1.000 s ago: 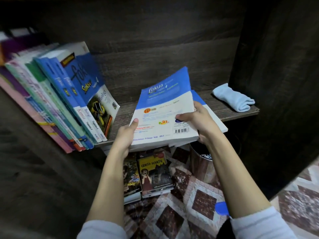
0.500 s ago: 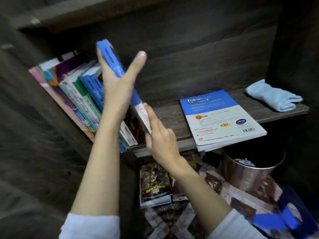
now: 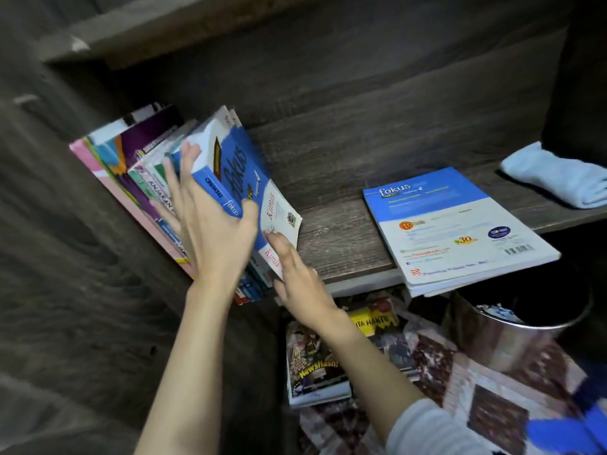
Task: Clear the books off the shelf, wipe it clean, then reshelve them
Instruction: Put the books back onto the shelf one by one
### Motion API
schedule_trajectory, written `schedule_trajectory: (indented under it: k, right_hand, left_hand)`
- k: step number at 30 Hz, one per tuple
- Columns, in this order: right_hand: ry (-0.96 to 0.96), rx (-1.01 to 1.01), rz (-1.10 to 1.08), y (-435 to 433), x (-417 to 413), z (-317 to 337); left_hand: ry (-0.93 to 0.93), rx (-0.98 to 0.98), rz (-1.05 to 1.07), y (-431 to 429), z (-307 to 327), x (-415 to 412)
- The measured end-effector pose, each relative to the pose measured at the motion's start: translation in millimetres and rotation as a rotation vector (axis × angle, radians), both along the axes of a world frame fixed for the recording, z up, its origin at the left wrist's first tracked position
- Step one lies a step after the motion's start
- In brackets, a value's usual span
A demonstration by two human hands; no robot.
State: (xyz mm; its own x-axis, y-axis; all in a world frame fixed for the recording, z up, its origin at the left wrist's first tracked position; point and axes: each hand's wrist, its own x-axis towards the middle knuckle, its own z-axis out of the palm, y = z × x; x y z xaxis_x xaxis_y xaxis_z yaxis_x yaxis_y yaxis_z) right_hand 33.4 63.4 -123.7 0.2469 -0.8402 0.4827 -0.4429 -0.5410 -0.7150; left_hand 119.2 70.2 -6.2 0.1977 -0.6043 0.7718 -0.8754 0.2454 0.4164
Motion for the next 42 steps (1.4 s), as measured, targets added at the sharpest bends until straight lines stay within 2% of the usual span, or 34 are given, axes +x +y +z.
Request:
schedule_trajectory:
  k: [2,5,9,13,16,19,26,30,35,42]
  right_hand:
    - [-0.027,0.051,0.040,-8,-2,2]
    - [-0.006,0.179,0.106,-19,-7,1]
    - [0.138,0.373,0.145,-26,-17,-12]
    - [0.063,0.449,0.084,-28,-19,-17]
    - [0.049,0.425,-0.021,-31,-18,-21]
    - [0.014,0.412,-0.078,-34,-16,-25]
    - [0.128,0.326,-0.175,-35,-10,-31]
    - [0.229,0.337,-0.154,-40,-13,-26]
    - [0.273,0.425,-0.022,-48,-20,-22]
    - [0.362,0.353,-0.117,-40,-15,-19]
  left_hand:
    - [-0.099,0.033,0.055,-5,3,-1]
    - [-0.169,0.039,0.014,-11,7,1]
    - [-0.164,0.010,-0.044,-16,3,6]
    - [-0.149,-0.047,-0.063,-17,3,14]
    - [-0.125,-0.116,-0.121,-12,2,14]
    - [-0.146,-0.138,-0.081,-8,1,15]
    - [-0.318,0.010,0.074,-21,16,19]
    - [-0.373,0.010,0.112,-23,20,20]
    - [-0.486,0.102,0.174,-24,26,24]
    - [-0.528,0.169,0.155,-22,31,28]
